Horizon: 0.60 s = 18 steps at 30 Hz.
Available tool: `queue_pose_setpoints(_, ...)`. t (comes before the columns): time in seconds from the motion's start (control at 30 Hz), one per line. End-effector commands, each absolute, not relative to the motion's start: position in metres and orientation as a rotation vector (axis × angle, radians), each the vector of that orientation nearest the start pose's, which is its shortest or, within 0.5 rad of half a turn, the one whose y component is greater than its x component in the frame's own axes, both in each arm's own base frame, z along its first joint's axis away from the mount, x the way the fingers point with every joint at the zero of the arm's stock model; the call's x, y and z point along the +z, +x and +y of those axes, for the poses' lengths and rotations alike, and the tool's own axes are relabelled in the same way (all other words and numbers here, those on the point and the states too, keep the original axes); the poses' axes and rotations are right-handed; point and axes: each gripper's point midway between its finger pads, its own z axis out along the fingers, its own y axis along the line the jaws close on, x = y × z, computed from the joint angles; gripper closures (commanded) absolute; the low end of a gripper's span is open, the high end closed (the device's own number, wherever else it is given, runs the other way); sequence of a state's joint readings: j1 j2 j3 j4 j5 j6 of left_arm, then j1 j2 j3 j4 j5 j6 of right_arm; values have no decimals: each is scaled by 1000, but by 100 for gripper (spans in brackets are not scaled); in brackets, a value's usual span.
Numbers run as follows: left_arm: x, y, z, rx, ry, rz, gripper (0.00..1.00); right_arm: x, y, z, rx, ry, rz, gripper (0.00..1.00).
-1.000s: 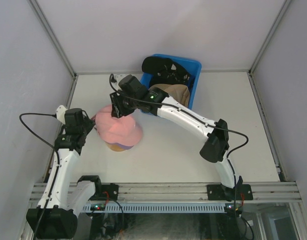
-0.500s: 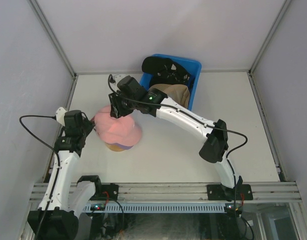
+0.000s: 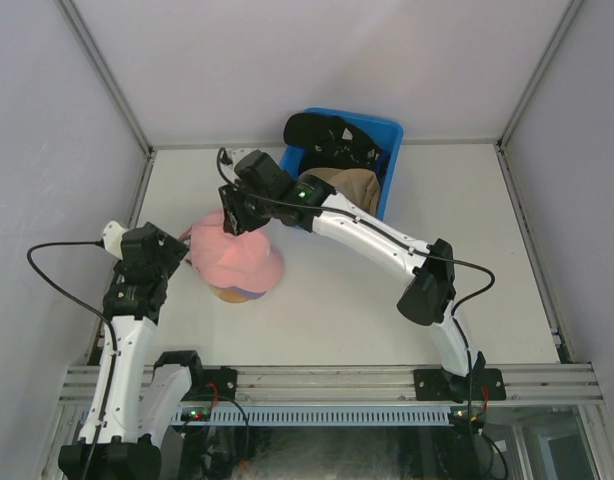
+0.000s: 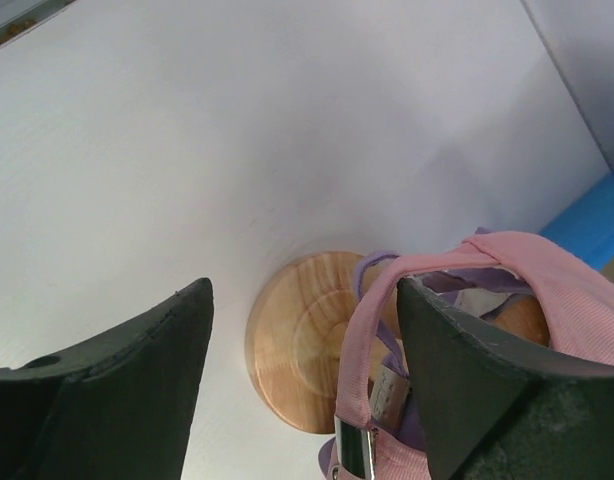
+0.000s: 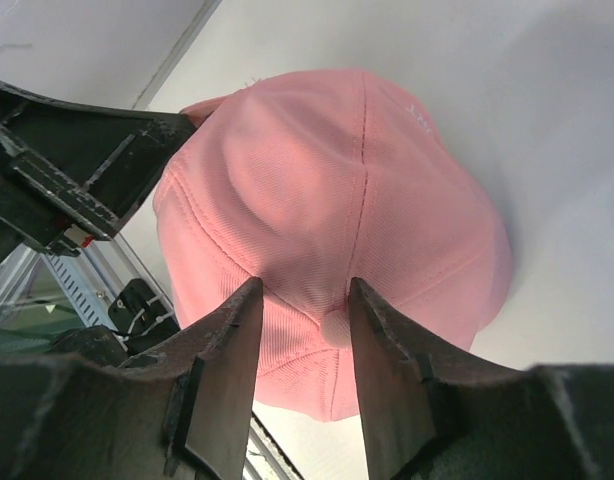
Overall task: Stack the hats
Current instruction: Stack the hat on the hat.
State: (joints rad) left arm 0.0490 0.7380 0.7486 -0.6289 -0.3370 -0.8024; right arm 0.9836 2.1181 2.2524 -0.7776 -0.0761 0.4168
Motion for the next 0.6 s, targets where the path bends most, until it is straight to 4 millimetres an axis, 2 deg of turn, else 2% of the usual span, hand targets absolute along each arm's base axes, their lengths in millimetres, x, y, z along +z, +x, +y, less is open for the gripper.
queue_pose_setpoints(0.0, 212, 254, 46, -100, -1085, 1788, 21, 299, 293, 472, 816, -661, 2150, 59)
queue_pose_setpoints(0.27, 221, 248, 44, -126, -1108, 1762, 16, 313, 292, 457, 819, -625, 2114, 56)
queue_pose_setpoints(0.43, 230, 244, 44, -141, -1118, 1738, 13, 312, 293, 442, 807, -590, 2110, 56)
queue_pose_setpoints(0.57, 239, 241, 46, -139, -1121, 1721, 12, 304, 296, 423, 813, -525, 2128, 56)
